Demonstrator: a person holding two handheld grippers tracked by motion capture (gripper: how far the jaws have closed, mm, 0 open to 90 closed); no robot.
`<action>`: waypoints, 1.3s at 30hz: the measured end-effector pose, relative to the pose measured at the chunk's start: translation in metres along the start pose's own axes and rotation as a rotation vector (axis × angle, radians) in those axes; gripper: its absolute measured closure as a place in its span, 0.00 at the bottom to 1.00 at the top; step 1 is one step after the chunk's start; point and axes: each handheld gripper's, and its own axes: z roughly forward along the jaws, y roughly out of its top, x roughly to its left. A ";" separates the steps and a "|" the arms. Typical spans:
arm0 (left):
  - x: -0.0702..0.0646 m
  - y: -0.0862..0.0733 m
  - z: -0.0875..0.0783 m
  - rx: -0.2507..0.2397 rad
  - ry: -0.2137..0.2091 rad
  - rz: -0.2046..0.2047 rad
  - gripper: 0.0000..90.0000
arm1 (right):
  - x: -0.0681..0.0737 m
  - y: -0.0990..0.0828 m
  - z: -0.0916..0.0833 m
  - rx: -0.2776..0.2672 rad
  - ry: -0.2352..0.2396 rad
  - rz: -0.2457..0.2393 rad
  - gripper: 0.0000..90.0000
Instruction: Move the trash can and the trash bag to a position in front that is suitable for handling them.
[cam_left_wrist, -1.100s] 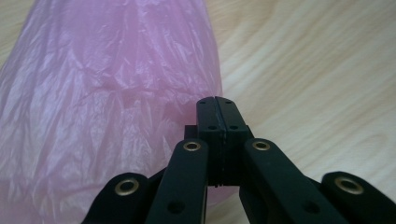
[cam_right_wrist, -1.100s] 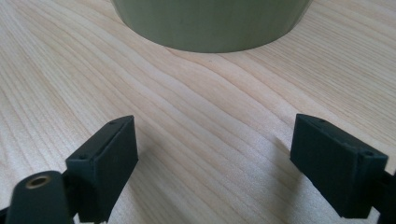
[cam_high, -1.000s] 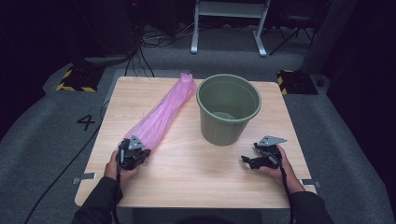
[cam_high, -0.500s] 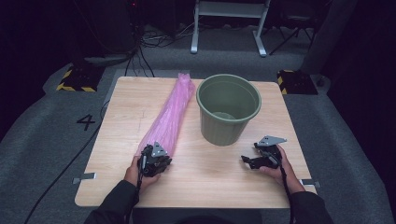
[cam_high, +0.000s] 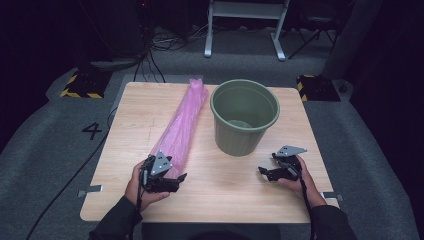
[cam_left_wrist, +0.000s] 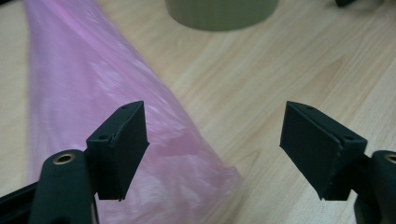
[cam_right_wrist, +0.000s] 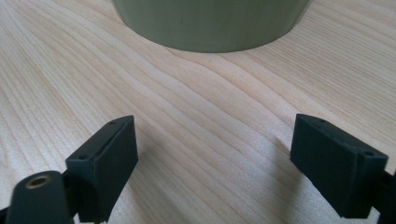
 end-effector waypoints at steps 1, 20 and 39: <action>0.005 0.000 -0.005 -0.011 0.007 -0.014 0.25 | 0.000 0.000 0.000 0.000 0.000 0.000 0.17; 0.105 -0.057 0.001 0.042 0.007 -0.289 0.39 | 0.000 0.000 0.000 0.000 0.000 0.000 0.17; 0.065 -0.046 0.035 0.157 -0.063 -0.107 0.83 | 0.000 0.000 0.000 0.000 0.000 0.000 0.17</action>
